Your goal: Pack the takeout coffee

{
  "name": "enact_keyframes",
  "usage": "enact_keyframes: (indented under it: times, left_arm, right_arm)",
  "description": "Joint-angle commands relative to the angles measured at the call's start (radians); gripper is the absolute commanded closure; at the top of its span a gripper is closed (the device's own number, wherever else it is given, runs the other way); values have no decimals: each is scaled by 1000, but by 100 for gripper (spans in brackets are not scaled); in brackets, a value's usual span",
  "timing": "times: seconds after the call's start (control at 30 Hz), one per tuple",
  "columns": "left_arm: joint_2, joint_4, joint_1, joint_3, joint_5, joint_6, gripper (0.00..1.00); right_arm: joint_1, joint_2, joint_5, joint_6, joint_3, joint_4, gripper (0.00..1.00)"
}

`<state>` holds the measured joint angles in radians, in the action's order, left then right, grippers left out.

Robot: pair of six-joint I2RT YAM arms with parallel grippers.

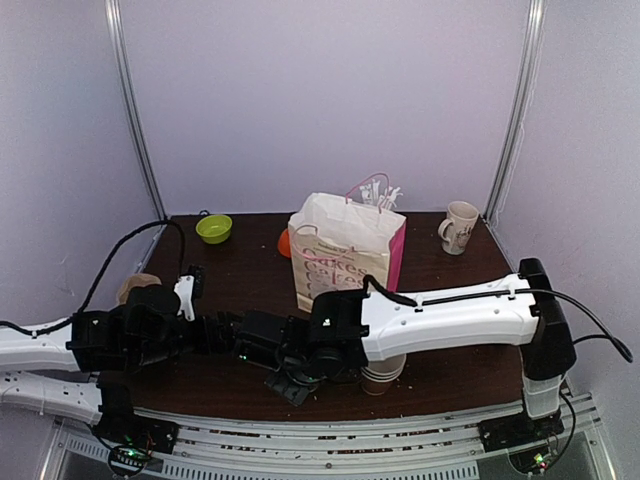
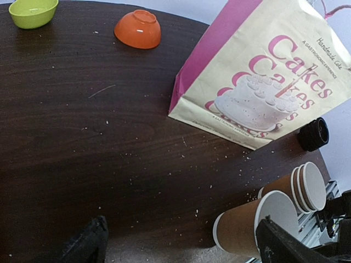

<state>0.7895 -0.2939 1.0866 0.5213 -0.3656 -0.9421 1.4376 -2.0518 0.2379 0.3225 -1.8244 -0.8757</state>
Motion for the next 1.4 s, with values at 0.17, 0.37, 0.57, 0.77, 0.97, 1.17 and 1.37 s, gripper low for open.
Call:
enact_keyframes:
  times: [0.17,0.37,0.57,0.77,0.97,1.17,1.37]
  left_arm:
    - [-70,45,1,-37,-48,-34,2]
    - [-118,36,2,-56,-61,-43,2]
    - [-123,33,2,-39,-76,-30,2]
    - [-102,31,1,-31,-68,-30,2]
    - [-89,36,2,-18,-64,-19,2]
    - [-68,49,2,-7,-66,-13,2]
    - [-20,105,2,-9,-51,-9,2]
  right_arm:
    - [-26,41,-54,-1,132,72,100]
    - [-41,72,-66,9,204,108,100]
    - [-50,74,-74,13,223,124,96]
    - [-49,115,-127,27,182,103,59]
    - [-37,201,-166,55,177,66,44]
    - [-19,359,-172,100,160,-20,38]
    - [-27,582,31,192,224,-116,43]
